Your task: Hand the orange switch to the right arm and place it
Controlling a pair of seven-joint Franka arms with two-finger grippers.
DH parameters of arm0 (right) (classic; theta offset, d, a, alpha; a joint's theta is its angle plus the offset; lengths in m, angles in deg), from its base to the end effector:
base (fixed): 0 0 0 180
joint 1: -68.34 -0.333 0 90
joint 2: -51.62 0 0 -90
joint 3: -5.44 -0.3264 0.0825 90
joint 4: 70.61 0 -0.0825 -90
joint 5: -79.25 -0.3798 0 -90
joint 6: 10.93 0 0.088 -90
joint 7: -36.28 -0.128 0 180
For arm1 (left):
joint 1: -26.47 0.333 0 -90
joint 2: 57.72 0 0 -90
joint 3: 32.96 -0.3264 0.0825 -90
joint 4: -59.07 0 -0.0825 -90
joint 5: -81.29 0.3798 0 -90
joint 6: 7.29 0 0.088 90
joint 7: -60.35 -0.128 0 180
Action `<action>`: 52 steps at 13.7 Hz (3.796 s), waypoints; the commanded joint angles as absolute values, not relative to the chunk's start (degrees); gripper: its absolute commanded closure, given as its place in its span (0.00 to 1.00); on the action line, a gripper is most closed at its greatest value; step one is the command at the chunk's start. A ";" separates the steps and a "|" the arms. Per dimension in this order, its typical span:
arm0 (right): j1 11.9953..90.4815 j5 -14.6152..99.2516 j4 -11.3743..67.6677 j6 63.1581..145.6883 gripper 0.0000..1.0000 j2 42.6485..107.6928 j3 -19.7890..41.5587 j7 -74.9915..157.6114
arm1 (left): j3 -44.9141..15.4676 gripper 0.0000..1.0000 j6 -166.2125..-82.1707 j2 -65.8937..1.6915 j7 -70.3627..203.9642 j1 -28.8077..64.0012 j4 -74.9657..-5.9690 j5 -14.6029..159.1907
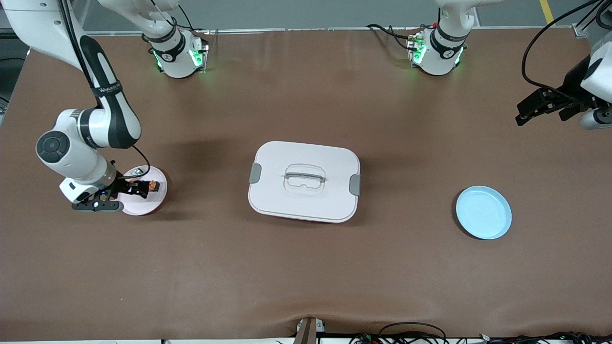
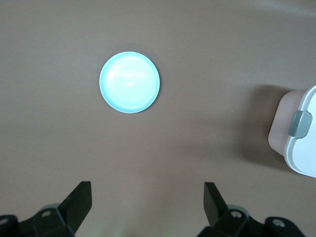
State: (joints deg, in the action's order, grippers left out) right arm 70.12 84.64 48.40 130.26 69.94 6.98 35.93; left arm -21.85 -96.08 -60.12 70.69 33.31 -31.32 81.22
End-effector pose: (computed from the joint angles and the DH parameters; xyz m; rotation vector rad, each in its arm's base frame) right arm 0.5944 -0.0353 0.2719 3.0684 0.0137 0.1003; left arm 0.5338 -0.0423 0.6311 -3.1320 -0.1662 -0.0219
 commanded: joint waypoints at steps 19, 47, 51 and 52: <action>70.09 80.22 34.96 88.74 0.00 43.27 6.23 35.75 | -21.45 0.00 -96.41 -60.27 70.72 34.12 -31.11 80.49; 69.83 80.22 23.43 83.72 0.00 44.59 6.49 35.93 | -20.83 0.00 -92.37 -61.77 65.18 33.68 -30.49 80.76; 69.92 80.22 23.34 83.72 0.00 44.67 6.49 35.93 | -20.83 0.00 -91.58 -61.33 65.27 33.59 -29.52 81.11; 69.92 80.22 23.34 83.72 0.00 44.68 6.49 35.93 | -20.83 0.00 -91.58 -61.24 65.27 33.59 -29.44 81.20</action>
State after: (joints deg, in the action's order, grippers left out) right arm 69.88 80.76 25.14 84.84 43.79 6.36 35.84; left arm -21.22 -92.84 -61.09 65.90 33.29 -30.48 81.22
